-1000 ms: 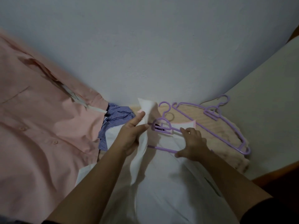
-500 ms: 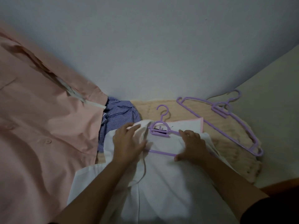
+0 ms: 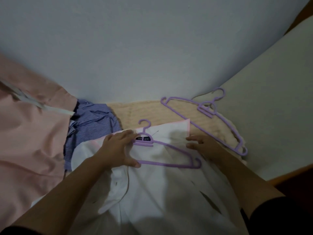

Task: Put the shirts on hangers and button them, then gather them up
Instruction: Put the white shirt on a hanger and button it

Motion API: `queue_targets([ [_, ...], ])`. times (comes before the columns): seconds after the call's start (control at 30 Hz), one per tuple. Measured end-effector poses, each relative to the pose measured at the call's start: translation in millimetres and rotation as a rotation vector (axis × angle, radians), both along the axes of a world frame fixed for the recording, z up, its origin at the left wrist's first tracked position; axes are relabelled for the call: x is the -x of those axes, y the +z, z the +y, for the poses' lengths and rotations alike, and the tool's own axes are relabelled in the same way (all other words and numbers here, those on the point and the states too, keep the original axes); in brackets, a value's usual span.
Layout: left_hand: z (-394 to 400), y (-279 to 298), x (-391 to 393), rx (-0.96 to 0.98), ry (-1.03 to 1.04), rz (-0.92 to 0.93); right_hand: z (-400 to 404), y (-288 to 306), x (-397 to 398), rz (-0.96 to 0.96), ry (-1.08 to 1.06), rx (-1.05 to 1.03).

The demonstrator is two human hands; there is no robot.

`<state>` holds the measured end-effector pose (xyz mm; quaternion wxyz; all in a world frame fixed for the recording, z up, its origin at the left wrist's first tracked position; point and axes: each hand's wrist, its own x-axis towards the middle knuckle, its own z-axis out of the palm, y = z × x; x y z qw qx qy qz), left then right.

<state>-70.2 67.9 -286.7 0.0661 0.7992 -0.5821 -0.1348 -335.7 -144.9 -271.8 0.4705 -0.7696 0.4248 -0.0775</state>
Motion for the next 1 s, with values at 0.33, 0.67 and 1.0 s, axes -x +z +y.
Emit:
queue_targets([
  [0.33, -7.2, 0.8, -0.8, -0.102, -0.064, -0.109, -18.2, -6.2, -11.0, 0.171, 0.069, -0.122],
  [0.67, 8.4, 19.7, -5.8, -0.003, -0.038, -0.147, -18.0, 50.0, -11.8, -0.040, 0.013, -0.074],
  [1.0, -6.8, 72.6, 10.3, 0.145, 0.171, -0.238, 68.9, 93.6, -65.1, -0.530, 0.078, -0.576],
])
